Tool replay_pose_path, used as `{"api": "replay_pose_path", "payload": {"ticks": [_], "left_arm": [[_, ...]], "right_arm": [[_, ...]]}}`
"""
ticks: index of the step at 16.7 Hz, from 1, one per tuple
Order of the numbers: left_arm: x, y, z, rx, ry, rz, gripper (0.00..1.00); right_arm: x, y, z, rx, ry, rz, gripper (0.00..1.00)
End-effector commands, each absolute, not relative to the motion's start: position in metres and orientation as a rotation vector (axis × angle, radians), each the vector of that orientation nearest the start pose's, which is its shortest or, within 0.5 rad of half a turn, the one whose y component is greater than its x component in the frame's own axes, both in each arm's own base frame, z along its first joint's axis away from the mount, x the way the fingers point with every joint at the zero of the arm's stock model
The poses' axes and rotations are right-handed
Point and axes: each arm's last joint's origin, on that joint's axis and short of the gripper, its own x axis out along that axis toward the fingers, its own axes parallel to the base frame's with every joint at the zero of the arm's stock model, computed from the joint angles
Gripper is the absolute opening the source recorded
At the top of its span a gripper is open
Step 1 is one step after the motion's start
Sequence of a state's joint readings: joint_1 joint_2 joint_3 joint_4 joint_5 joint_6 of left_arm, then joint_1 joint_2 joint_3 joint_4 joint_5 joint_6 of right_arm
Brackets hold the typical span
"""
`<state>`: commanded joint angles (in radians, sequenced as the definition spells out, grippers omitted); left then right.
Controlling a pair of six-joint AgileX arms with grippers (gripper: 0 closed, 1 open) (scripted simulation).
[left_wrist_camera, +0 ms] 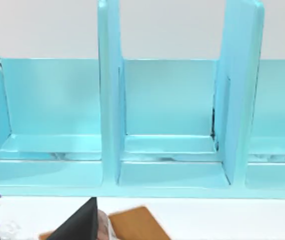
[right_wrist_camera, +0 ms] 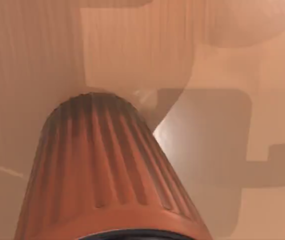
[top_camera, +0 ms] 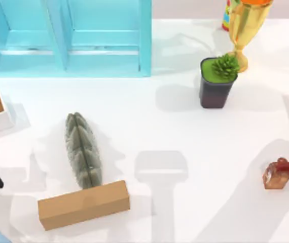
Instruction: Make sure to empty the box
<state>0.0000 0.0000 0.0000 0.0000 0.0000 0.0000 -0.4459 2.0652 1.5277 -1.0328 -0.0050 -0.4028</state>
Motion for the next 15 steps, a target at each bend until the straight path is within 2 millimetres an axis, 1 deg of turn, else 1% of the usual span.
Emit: {"api": "replay_pose_path", "payload": {"ticks": [5,6,15], "left_arm": [[0.1057,-0.0012,0.1600,0.000,0.000,0.000,1.00],[0.1057,-0.0012,0.1600,0.000,0.000,0.000,1.00],[0.1057,-0.0012,0.1600,0.000,0.000,0.000,1.00]], "right_arm": [[0.3556,-0.1657,0.1593,0.033,1.567,-0.023,0.02],[0.3556,-0.1657,0.1593,0.033,1.567,-0.023,0.00],[0.3558,-0.1657,0.1602,0.034,1.566,-0.024,0.00]]}}
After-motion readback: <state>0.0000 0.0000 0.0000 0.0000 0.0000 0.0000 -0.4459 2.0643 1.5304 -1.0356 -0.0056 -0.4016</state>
